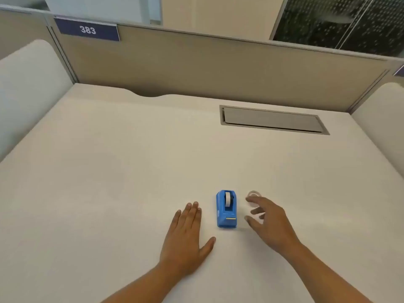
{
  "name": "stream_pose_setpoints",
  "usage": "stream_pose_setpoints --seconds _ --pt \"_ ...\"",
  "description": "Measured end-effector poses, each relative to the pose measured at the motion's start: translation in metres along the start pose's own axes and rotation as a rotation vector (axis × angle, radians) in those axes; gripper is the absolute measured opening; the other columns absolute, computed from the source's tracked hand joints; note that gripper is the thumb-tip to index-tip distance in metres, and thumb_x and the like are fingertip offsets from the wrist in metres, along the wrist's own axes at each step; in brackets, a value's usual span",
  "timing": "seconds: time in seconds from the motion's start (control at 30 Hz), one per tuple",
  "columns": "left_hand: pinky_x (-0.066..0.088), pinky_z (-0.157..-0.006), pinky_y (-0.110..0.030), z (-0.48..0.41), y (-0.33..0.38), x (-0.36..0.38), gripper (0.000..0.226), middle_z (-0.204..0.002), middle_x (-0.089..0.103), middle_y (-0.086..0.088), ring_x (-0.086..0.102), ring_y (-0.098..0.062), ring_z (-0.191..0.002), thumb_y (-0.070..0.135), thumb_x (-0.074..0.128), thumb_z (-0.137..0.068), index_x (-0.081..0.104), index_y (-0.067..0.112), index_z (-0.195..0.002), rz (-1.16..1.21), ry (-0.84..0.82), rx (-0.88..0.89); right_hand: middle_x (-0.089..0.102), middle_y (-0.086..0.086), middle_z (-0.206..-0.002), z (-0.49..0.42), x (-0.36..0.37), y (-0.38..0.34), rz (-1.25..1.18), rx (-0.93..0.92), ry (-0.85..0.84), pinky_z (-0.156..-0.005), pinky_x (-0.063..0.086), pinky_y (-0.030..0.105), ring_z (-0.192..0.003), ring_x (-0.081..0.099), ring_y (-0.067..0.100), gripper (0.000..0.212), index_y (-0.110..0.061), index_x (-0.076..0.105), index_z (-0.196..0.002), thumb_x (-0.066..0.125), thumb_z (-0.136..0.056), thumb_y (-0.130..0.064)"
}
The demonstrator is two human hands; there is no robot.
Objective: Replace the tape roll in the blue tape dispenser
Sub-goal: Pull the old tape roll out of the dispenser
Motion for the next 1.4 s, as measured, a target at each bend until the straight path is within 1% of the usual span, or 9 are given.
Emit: stream_pose_setpoints --seconds 0.23,0.33,0.6,0.83,0.9,1.03,1.17,1.3,1.4 --pt "0.001 -0.116 -0.038 0.001 0.004 -0.006 0.083 -0.162 0.012 -0.003 0.003 -0.017 -0.148 0.066 0.024 -0.09 0.021 0.01 -0.152 -0.05 0.024 0.007 0.056 -0.027 -0.116 -0.035 0.015 -0.046 0.097 -0.144 -0.181 -0.073 0.053 0.023 -0.08 0.065 0.001 0.045 -0.045 0.052 -0.108 0.076 -0.078 -0.02" --pt "0.0 -0.116 -0.037 0.003 0.004 -0.006 0.083 -0.162 0.009 -0.002 0.0 -0.016 -0.148 0.066 0.024 -0.09 0.018 0.011 -0.152 -0.072 0.021 0.003 0.057 -0.022 -0.105 -0.045 0.023 -0.043 0.185 -0.117 -0.264 -0.078 0.051 0.031 -0.075 0.062 0.004 0.045 -0.043 0.048 -0.103 0.077 -0.074 -0.024" --pt "-0.001 -0.117 -0.033 0.002 0.003 -0.006 0.082 -0.162 0.005 0.004 -0.004 -0.01 -0.148 0.068 0.023 -0.089 0.015 0.016 -0.153 -0.063 0.035 -0.03 0.053 -0.022 -0.073 -0.057 0.024 -0.032 0.217 -0.147 -0.264 -0.063 0.045 0.028 -0.067 0.056 0.006 0.035 -0.038 0.047 -0.094 0.075 -0.077 -0.027" --pt "0.01 -0.121 -0.034 -0.007 0.006 -0.011 0.089 -0.16 0.02 0.004 0.013 -0.011 -0.147 0.072 0.038 -0.082 0.023 0.018 -0.152 0.047 0.069 -0.101 0.059 -0.019 -0.111 -0.057 0.028 -0.032 0.226 -0.23 -0.277 -0.082 0.05 0.033 -0.082 0.051 0.003 0.041 -0.041 0.053 -0.114 0.071 -0.081 -0.026" --pt "0.015 -0.119 -0.031 -0.018 0.013 -0.014 0.097 -0.159 0.023 0.008 0.018 -0.008 -0.144 0.074 0.049 -0.075 0.018 0.022 -0.152 0.198 0.07 -0.118 0.059 -0.016 -0.109 -0.058 0.029 -0.034 0.218 -0.249 -0.281 -0.082 0.052 0.034 -0.082 0.051 0.003 0.039 -0.037 0.057 -0.115 0.071 -0.08 -0.025" --pt "0.02 -0.104 -0.006 -0.05 0.038 -0.02 0.111 -0.141 0.026 0.037 0.023 0.023 -0.125 0.072 0.072 -0.059 0.01 0.044 -0.147 0.55 0.031 -0.069 0.062 -0.014 -0.098 -0.059 0.027 -0.037 0.192 -0.267 -0.281 -0.08 0.054 0.032 -0.081 0.053 0.005 0.036 -0.032 0.062 -0.108 0.074 -0.075 -0.024" --pt "0.045 -0.102 -0.025 -0.066 0.044 -0.009 0.106 -0.137 0.047 0.028 0.049 0.006 -0.121 0.058 0.083 -0.058 0.022 0.045 -0.144 0.741 -0.026 -0.081 0.056 -0.016 -0.09 -0.063 0.026 -0.041 0.195 -0.261 -0.299 -0.076 0.054 0.038 -0.079 0.054 0.008 0.036 -0.034 0.061 -0.104 0.07 -0.07 -0.024" --pt "0.039 -0.09 -0.005 -0.061 0.04 -0.003 0.099 -0.129 0.045 0.041 0.048 0.014 -0.116 0.067 0.078 -0.058 0.022 0.056 -0.138 0.73 0.045 -0.118 0.053 -0.013 -0.098 -0.066 0.026 -0.043 0.218 -0.254 -0.338 -0.072 0.056 0.042 -0.081 0.057 0.011 0.04 -0.038 0.056 -0.104 0.064 -0.066 -0.027" --pt "0.039 -0.085 -0.005 -0.06 0.042 -0.006 0.095 -0.121 0.046 0.042 0.051 0.013 -0.11 0.071 0.075 -0.057 0.025 0.054 -0.136 0.682 0.068 -0.12 0.049 -0.014 -0.1 -0.065 0.028 -0.043 0.222 -0.261 -0.369 -0.072 0.056 0.04 -0.079 0.058 0.009 0.04 -0.04 0.057 -0.107 0.066 -0.071 -0.026"
Point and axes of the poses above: each hand's wrist, its own z-axis away from the middle knuckle, its own x-axis out of the palm, y = z × x, the point moved 6 cm from there along -z, towards the middle knuckle
